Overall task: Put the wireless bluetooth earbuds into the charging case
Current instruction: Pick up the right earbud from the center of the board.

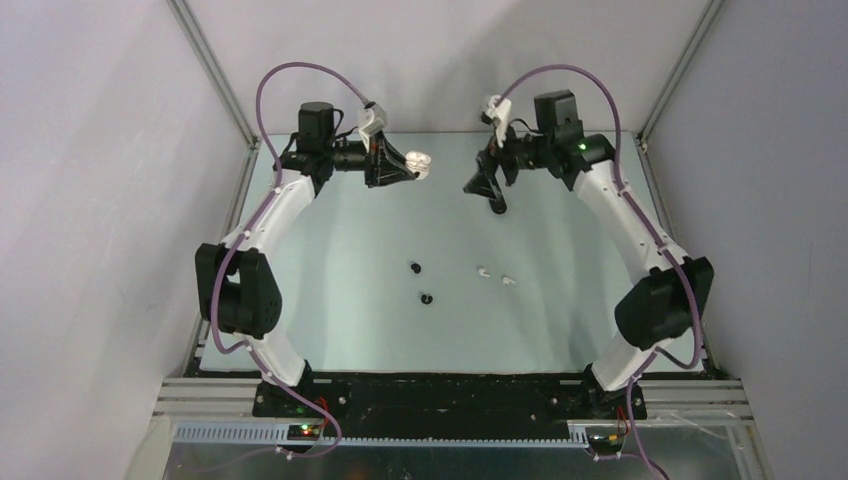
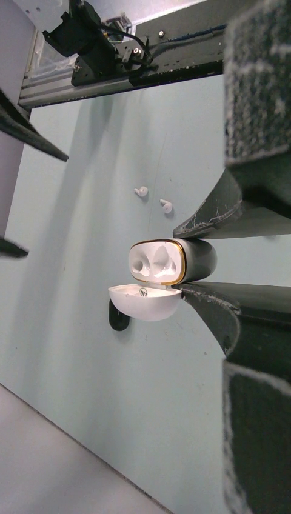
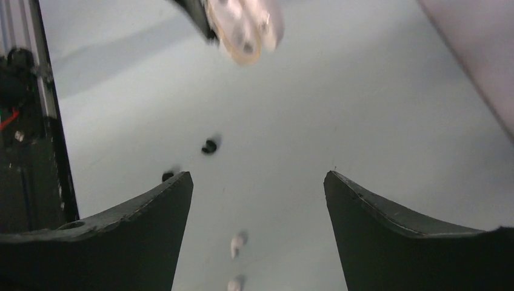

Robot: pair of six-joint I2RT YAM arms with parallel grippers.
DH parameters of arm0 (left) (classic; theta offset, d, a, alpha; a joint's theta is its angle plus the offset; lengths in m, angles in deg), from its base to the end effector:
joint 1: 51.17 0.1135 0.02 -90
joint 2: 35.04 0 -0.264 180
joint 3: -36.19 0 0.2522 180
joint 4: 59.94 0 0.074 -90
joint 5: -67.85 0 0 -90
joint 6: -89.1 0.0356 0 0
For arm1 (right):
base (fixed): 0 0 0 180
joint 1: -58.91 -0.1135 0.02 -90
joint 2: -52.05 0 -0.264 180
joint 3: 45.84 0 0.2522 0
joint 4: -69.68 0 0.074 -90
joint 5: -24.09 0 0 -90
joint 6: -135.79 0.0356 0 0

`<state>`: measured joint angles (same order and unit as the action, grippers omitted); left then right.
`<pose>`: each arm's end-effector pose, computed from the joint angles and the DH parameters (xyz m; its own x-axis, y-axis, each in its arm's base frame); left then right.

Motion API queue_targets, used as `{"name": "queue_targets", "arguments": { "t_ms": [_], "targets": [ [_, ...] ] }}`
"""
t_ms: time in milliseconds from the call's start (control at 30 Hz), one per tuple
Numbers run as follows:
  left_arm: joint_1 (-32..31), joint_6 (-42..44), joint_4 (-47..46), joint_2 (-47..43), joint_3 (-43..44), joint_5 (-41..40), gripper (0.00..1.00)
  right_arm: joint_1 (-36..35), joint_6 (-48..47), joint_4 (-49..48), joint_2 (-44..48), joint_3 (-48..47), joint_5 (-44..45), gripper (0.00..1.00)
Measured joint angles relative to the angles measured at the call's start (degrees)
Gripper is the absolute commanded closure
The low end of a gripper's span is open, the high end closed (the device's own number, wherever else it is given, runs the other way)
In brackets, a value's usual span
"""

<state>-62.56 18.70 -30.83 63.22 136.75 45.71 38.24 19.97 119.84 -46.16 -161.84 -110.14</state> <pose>0.3738 -0.1089 0.3455 -0.1197 0.1531 -0.9809 0.9819 0.1644 -0.0942 0.3485 0.1580 0.3986 -0.1007 -0.3715 -0.9229 -0.9420 0.3340 -0.0317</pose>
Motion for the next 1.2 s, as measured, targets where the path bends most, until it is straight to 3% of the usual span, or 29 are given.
{"name": "queue_targets", "arguments": {
  "t_ms": [167,433,533,800,1200],
  "targets": [
    [0.6,-2.2,-0.2,0.0,0.0,0.1,1.00,3.2,-10.1,8.2,5.2,8.9,0.5,0.25],
    [1.7,-6.1,-1.0,-1.3,-0.8,-1.0,1.00,4.5,-27.1,22.1,2.1,12.7,7.3,0.47],
    [1.9,-8.1,-2.6,-2.8,-2.3,-1.7,1.00,3.3,-32.9,24.6,-0.5,13.3,10.8,0.49],
    [3.3,-25.8,-21.2,-5.4,-12.5,-4.3,1.00,-0.3,-47.8,26.7,-6.5,17.0,18.8,0.49],
    [3.5,-36.0,-30.8,-5.5,-14.6,-6.2,1.00,-3.1,-56.7,24.7,-11.0,19.4,22.6,0.53]
  ]
}}
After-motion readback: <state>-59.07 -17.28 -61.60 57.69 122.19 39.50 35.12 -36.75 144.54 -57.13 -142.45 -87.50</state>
